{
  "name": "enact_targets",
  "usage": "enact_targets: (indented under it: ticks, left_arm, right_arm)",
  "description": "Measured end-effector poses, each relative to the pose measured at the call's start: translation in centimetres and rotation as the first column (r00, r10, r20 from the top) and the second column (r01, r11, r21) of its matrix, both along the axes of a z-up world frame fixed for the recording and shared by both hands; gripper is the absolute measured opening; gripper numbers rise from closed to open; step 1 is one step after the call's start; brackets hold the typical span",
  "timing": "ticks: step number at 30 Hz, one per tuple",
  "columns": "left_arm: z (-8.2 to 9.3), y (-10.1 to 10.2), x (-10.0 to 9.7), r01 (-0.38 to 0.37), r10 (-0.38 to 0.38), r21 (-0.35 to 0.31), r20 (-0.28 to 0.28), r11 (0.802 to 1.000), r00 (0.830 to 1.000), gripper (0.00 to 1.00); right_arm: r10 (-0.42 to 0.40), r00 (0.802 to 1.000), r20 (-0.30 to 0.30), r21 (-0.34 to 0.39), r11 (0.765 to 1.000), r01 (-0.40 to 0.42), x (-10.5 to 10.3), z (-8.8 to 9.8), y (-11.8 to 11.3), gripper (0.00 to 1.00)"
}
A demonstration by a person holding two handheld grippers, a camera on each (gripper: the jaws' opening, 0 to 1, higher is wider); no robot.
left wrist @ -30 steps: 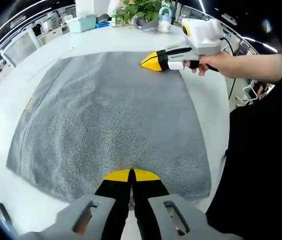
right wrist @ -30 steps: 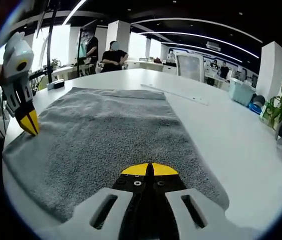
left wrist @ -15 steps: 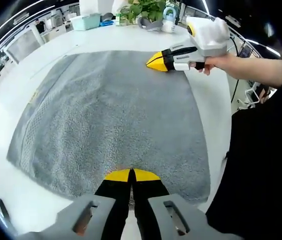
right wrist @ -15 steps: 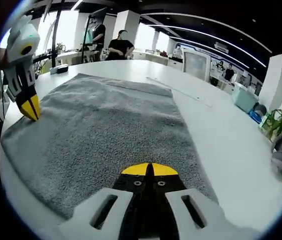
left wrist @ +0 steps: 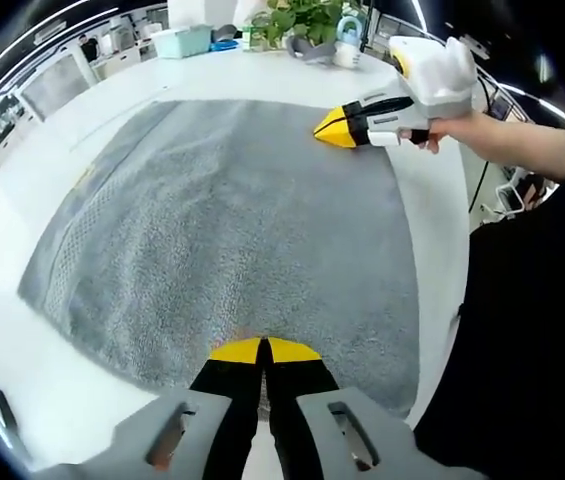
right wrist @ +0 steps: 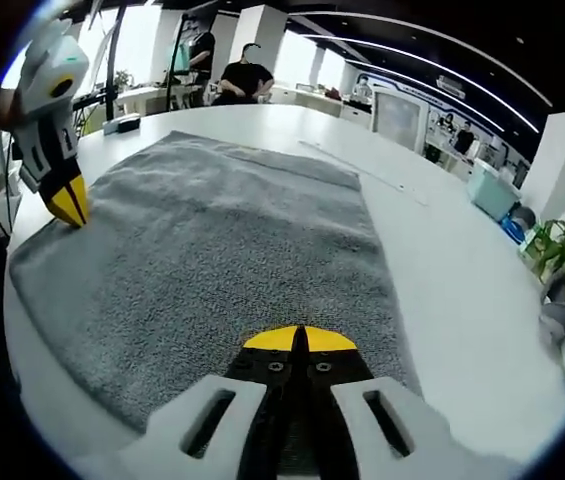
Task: Fold the towel on the table until its edges align and the towel forms a compact rectangular stack.
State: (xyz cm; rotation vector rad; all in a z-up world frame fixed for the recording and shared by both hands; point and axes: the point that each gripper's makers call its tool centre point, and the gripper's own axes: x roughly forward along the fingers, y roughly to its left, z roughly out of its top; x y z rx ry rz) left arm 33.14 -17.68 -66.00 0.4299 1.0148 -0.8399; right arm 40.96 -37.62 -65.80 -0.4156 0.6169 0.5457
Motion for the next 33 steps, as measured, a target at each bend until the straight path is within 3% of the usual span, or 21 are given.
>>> enact_targets:
  ticks: [9,17,33]
  left_arm:
    - [0.0,0.9,0.7,-0.038,0.038,-0.019,0.013,0.999,0.999,0.01]
    - [0.1,0.9,0.8,-0.08,0.079,-0.06,-0.014,0.995,0.997,0.01]
    - [0.1,1.9,1.6,-0.108,0.109,-0.058,0.013,0.992,0.994,0.01]
  right_arm:
    - [-0.002,1.0,-0.012,0.02,1.0,0.002,-0.9,0.0,0.3,0.0]
    - [-0.017,1.0,-0.013,0.031,0.999,0.018,-0.9,0.0,0.3,0.0]
    - [-0.029,0.999,-0.032,0.064,0.997,0.031,-2.0,0.0,0.8,0.0]
